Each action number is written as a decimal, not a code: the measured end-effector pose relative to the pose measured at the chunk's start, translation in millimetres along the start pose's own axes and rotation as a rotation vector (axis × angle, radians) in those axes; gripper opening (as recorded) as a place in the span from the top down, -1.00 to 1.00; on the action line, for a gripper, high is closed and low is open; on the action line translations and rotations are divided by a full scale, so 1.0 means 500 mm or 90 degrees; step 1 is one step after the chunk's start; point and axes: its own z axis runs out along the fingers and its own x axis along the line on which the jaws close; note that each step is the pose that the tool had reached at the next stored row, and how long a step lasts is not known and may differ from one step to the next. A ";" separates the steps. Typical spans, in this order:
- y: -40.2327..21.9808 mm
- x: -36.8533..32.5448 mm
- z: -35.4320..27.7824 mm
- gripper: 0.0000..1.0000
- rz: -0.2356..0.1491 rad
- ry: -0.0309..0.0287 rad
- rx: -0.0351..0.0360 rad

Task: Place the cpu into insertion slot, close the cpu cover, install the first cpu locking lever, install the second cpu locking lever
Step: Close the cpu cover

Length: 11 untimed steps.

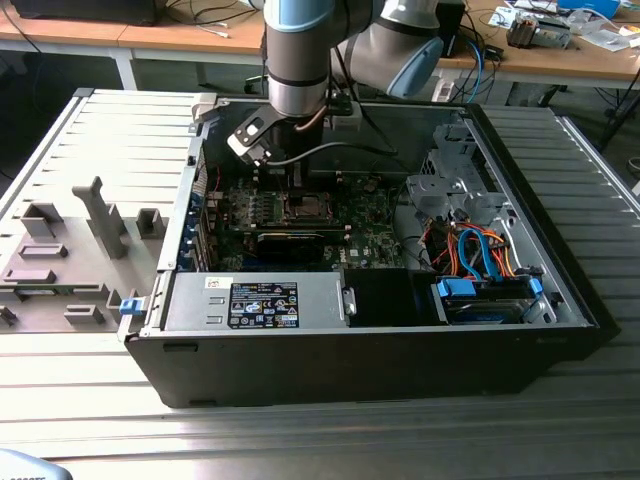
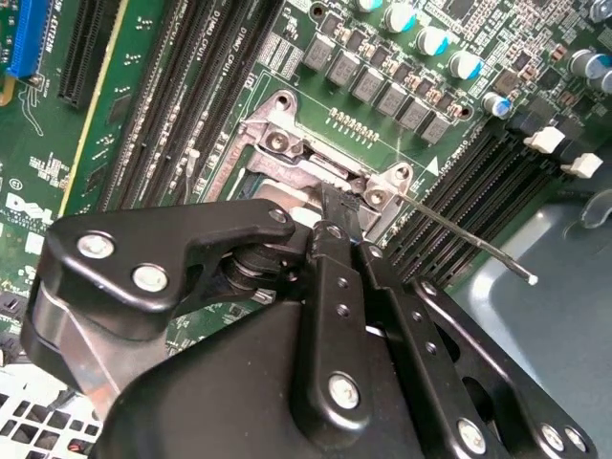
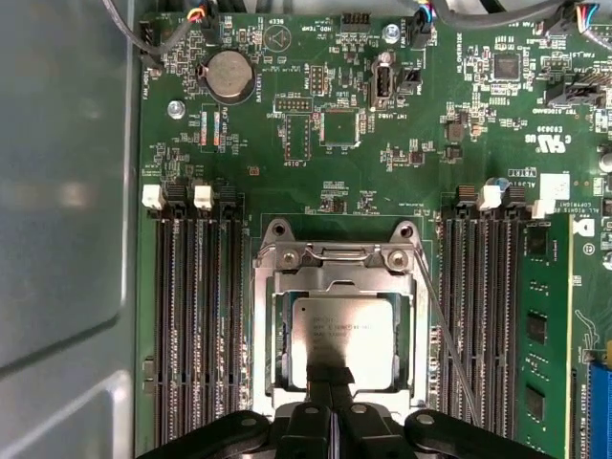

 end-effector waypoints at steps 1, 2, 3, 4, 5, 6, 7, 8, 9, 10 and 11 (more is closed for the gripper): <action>0.001 0.000 0.000 0.79 0.000 0.0001 0.0000; 0.003 0.000 0.000 0.79 0.000 0.0001 -0.0001; 0.006 0.000 0.000 0.79 0.000 0.0002 -0.0001; 0.009 0.000 0.000 0.79 0.000 0.0002 -0.0002; 0.013 0.000 0.000 0.79 0.000 0.0001 -0.0001; 0.019 0.000 0.001 0.79 0.000 0.0002 0.0001; 0.022 0.000 0.000 0.79 0.000 0.0002 0.0002; 0.025 -0.001 0.000 0.79 0.000 0.0002 0.0005; 0.028 -0.001 -0.001 0.79 0.000 0.0002 0.0009; 0.030 -0.001 -0.003 0.79 0.000 0.0003 0.0014; 0.031 -0.001 -0.004 0.79 0.000 0.0003 0.0018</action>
